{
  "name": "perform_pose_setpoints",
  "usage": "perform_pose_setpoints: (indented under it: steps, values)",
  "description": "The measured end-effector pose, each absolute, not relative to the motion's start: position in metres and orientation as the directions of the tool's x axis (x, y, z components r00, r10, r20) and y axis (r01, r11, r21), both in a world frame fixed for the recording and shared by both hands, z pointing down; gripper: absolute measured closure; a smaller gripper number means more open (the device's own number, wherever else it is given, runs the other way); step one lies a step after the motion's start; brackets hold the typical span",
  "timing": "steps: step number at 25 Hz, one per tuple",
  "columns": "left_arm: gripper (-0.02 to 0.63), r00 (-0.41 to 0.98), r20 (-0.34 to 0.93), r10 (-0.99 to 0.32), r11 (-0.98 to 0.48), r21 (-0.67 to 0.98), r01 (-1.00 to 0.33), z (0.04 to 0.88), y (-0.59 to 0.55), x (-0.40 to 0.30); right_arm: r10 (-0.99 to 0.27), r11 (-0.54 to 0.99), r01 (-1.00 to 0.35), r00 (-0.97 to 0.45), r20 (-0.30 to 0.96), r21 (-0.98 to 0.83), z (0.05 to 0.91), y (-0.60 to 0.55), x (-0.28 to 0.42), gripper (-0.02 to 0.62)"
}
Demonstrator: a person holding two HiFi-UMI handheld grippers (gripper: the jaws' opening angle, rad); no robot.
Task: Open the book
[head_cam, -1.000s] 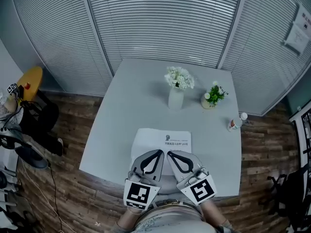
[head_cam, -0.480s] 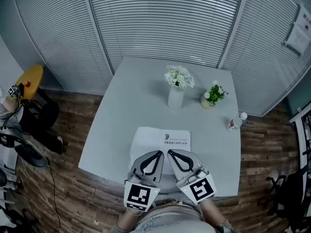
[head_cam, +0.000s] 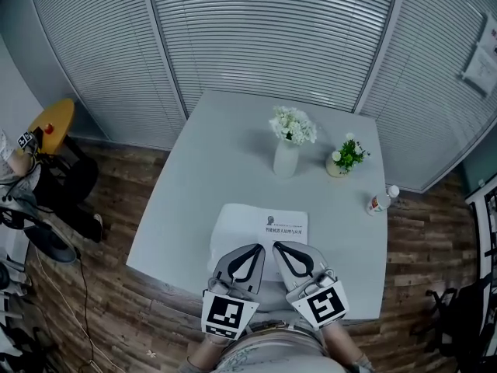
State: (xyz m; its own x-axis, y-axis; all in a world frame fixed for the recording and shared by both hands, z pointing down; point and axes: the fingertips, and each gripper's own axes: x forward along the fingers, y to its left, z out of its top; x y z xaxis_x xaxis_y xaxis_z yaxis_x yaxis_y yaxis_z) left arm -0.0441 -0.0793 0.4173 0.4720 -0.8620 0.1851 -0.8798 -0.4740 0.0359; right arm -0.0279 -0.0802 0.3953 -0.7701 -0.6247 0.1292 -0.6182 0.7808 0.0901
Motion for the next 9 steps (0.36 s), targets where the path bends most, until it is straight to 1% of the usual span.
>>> perform_pose_setpoints:
  steps: [4,9]
  values:
    - [0.606,0.458,0.199,-0.867,-0.464,0.018,-0.886,0.4208,-0.0770,-0.0423,-0.611,0.791,-0.604,-0.778,0.148,0.095,0.3994,-0.0785,-0.0286,0.593]
    - [0.606,0.450,0.205,-0.869,-0.455,0.025,-0.890,0.4216,-0.0755,-0.0443,-0.623,0.781,-0.619,-0.765,0.163,0.080,0.4002,-0.0806,-0.0275,0.594]
